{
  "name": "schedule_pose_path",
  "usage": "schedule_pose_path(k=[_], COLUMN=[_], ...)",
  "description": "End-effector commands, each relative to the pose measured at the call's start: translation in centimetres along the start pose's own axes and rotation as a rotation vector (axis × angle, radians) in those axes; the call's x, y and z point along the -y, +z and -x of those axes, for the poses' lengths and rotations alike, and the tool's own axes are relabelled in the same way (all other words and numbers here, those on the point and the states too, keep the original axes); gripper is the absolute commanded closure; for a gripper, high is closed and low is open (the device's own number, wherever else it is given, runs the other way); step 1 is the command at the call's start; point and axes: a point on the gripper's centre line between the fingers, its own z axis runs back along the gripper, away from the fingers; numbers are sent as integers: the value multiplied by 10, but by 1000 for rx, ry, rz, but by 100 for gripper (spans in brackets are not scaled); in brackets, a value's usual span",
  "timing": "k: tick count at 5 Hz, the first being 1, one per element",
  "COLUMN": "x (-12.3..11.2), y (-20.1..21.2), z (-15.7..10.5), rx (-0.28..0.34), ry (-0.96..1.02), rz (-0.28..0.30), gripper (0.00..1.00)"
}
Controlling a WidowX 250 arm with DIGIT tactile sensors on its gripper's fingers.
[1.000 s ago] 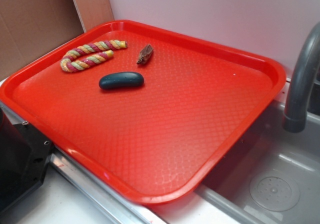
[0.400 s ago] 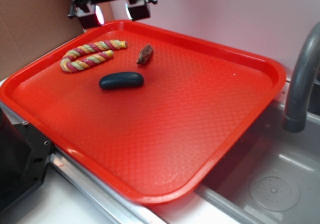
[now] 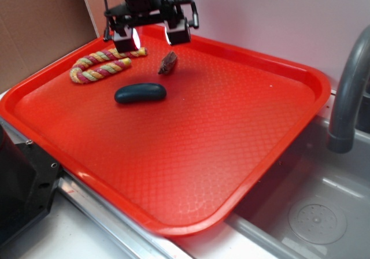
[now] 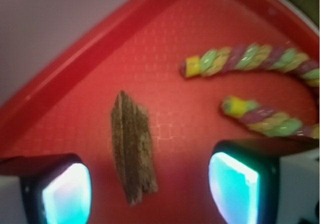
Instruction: Grab the wood chip.
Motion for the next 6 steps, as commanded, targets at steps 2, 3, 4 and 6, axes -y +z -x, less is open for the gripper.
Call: schedule_pose_path(k=[2,3,4,6], x=[3,3,2,-9], y=[-34,-38,-39,5], z=[3,5,5,7], rx=[-28,-46,-38,-137], ry=[-28,-27,-18,-122], rz=[-6,-5,-16,-13], gripper=[37,100,100,100])
